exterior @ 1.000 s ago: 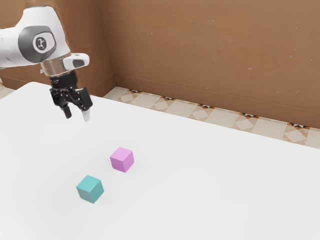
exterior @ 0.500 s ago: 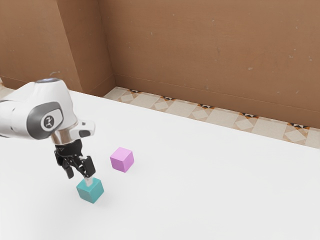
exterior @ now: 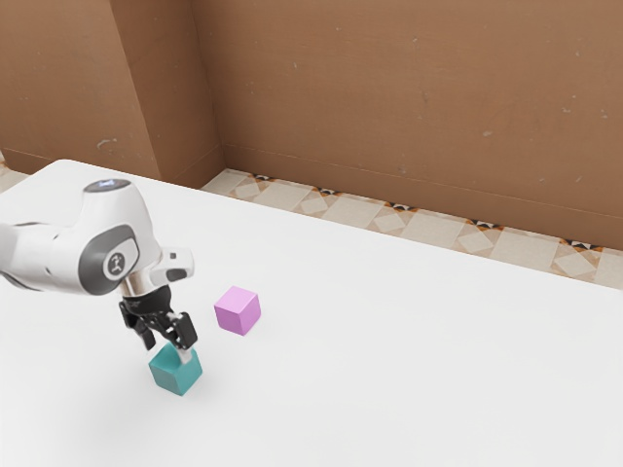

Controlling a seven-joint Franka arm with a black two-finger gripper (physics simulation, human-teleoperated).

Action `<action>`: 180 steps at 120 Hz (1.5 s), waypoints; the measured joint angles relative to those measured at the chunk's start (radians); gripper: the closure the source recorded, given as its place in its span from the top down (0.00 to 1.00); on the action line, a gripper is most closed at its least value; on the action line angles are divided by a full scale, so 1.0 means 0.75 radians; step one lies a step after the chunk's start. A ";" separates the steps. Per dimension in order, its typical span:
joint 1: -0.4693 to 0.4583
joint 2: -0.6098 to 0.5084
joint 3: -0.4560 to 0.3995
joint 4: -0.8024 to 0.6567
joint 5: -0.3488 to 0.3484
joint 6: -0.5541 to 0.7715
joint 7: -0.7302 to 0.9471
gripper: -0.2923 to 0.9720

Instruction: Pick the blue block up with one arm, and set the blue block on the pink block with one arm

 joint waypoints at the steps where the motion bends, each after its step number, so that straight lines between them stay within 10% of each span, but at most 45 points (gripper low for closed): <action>1: 0.000 0.003 0.001 0.000 0.000 0.005 0.000 0.74; 84: -0.030 0.148 0.014 0.002 -0.048 0.124 0.033 0.74; 150: -0.048 0.126 0.018 0.030 -0.114 0.129 0.011 0.48; 180: -0.079 0.198 0.063 0.352 0.005 0.082 -0.009 0.51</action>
